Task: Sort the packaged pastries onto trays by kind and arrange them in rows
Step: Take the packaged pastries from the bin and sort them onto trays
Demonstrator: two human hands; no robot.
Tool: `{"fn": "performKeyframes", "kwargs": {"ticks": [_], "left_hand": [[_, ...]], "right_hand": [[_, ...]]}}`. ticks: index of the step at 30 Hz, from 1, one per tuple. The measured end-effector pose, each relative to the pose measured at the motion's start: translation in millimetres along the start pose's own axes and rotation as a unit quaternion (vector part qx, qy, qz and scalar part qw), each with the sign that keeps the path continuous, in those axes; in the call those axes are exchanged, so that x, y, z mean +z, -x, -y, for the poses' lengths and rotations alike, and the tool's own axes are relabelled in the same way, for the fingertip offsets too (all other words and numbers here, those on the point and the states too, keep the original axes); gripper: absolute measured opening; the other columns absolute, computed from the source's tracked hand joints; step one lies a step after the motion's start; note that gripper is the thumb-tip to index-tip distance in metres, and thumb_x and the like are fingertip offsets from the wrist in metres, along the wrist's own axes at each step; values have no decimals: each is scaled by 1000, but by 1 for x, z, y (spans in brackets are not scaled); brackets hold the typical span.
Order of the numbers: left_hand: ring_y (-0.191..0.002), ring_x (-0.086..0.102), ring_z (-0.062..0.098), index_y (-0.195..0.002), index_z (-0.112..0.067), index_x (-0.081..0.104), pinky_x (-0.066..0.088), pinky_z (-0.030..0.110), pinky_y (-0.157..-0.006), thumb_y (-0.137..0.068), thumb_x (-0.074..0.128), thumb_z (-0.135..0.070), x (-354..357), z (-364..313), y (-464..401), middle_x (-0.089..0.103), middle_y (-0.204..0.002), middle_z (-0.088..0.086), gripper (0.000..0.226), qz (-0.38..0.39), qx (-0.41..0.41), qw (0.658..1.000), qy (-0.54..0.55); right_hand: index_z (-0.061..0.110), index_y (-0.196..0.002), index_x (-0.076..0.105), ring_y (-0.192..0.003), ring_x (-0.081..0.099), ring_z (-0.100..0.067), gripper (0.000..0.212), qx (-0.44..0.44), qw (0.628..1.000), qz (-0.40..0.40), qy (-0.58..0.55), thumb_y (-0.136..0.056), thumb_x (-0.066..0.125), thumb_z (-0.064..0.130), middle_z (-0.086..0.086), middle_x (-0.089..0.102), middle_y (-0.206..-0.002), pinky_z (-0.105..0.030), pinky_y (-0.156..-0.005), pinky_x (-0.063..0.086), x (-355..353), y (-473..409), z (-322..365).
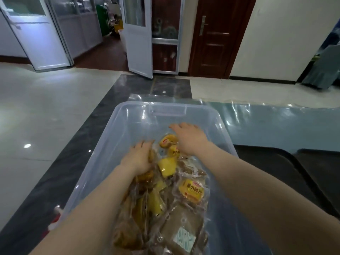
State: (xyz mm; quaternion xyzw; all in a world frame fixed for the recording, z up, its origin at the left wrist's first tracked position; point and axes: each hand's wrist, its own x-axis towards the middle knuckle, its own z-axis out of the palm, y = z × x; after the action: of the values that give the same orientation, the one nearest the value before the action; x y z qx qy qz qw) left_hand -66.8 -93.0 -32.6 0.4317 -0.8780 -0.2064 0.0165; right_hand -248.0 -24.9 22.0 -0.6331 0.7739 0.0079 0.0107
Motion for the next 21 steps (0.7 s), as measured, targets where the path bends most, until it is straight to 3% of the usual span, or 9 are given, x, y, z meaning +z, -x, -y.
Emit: {"fn": "performKeyframes", "kwargs": {"ticks": [3, 5, 9, 14, 18, 21], "left_hand": [[-143, 5, 36, -148, -34, -2, 17, 47, -115, -71, 72, -48, 19, 21, -11, -5, -157, 10, 108, 45, -16, 995, -89], [-142, -4, 39, -147, -36, -11, 9, 48, -115, -66, 74, -54, 33, 23, -14, -17, -156, 10, 118, 57, -23, 990, -126], [-140, -19, 40, -144, -37, -21, -1, 53, -113, -60, 78, -59, 57, 21, -16, -29, -153, 10, 132, 54, -26, 990, -124], [-139, -21, 43, -143, -34, -26, 0, 56, -112, -60, 77, -60, 68, 22, -15, -30, -152, 13, 135, 56, -24, 988, -140], [-139, -20, 43, -146, -33, -20, 8, 56, -113, -77, 67, -50, 70, 22, -15, -27, -153, 11, 112, 54, -11, 990, -129], [-141, -16, 40, -148, -34, -11, 20, 53, -112, -89, 56, -37, 70, 22, -15, -19, -156, 9, 89, 36, -10, 994, -106]], "right_hand": [[33, -147, 22, -132, 33, -35, 75, -8, 999, 23, 28, -85, 59, 11, -10, 39, -142, -53, -99, 39, 19, -22, 3], [35, -146, 20, -137, 18, -39, 78, -11, 999, 33, 37, -85, 63, 11, -10, 35, -142, -53, -94, 45, 31, -29, 1], [37, -148, 13, -139, 4, -40, 88, 13, 999, 2, 50, -83, 70, 18, -8, 29, -143, -52, -91, 45, 51, -29, 0], [38, -148, 11, -122, 34, -32, 77, 31, 996, -53, 61, -90, 60, 28, -5, 43, -133, -46, -89, 37, 90, -11, -1], [43, -144, 19, -124, 36, -35, 69, 41, 998, -29, 36, -89, 59, 33, -4, 42, -136, -52, -97, 32, 100, -14, -5], [44, -140, 23, -112, 47, -39, 58, 57, 998, 0, 18, -94, 52, 24, -7, 38, -136, -55, -97, 35, 102, -16, -4]]}}
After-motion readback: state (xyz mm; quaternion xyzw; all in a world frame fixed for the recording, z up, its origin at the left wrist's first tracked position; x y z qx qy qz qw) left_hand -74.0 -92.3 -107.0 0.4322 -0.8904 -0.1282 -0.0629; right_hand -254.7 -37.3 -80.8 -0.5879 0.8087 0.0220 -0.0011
